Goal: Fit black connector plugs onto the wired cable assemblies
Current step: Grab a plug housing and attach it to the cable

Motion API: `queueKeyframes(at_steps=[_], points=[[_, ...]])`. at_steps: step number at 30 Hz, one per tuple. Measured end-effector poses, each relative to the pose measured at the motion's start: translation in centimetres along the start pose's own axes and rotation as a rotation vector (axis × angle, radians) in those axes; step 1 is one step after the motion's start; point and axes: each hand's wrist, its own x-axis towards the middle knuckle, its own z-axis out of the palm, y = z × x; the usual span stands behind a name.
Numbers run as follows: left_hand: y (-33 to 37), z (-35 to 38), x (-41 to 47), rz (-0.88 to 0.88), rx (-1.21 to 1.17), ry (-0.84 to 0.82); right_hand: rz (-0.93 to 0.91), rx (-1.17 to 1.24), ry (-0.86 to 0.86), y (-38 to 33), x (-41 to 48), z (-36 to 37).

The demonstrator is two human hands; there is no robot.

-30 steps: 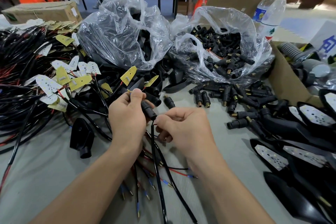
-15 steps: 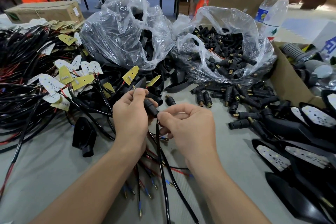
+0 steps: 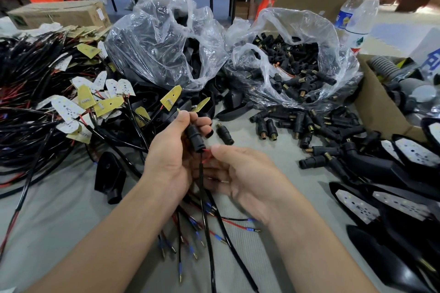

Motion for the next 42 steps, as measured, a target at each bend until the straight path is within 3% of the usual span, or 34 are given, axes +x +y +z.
queueKeyframes(at_steps=[8,11,17,21,26,29,36,42], points=[[0.9,0.1,0.0,-0.016,0.030,-0.080,0.182,0.128,-0.186,-0.7,-0.7,0.4],[1.2,-0.4,0.4,-0.028,0.043,-0.095,0.170,0.174,-0.156,-0.4,-0.8,0.8],[1.6,-0.7,1.0,-0.011,0.077,-0.059,-0.029,-0.243,0.222,0.3,-0.2,1.4],[1.0,-0.5,1.0,-0.053,0.049,-0.007,-0.175,-0.746,0.436,0.4,-0.2,1.4],[0.9,-0.3,0.9,-0.115,0.094,-0.007,-0.288,-0.933,0.542,0.7,-0.1,0.6],[1.2,-0.1,0.6,-0.035,0.196,-0.012,-0.296,-0.983,0.495,0.7,-0.1,0.3],[0.7,1.3,-0.8,0.116,0.435,-0.014,-0.251,-0.384,0.142,0.8,0.6,0.2],[2.4,0.9,-0.3,0.114,0.264,0.064,-0.157,-0.475,-0.118,-0.1,-0.7,-0.4]])
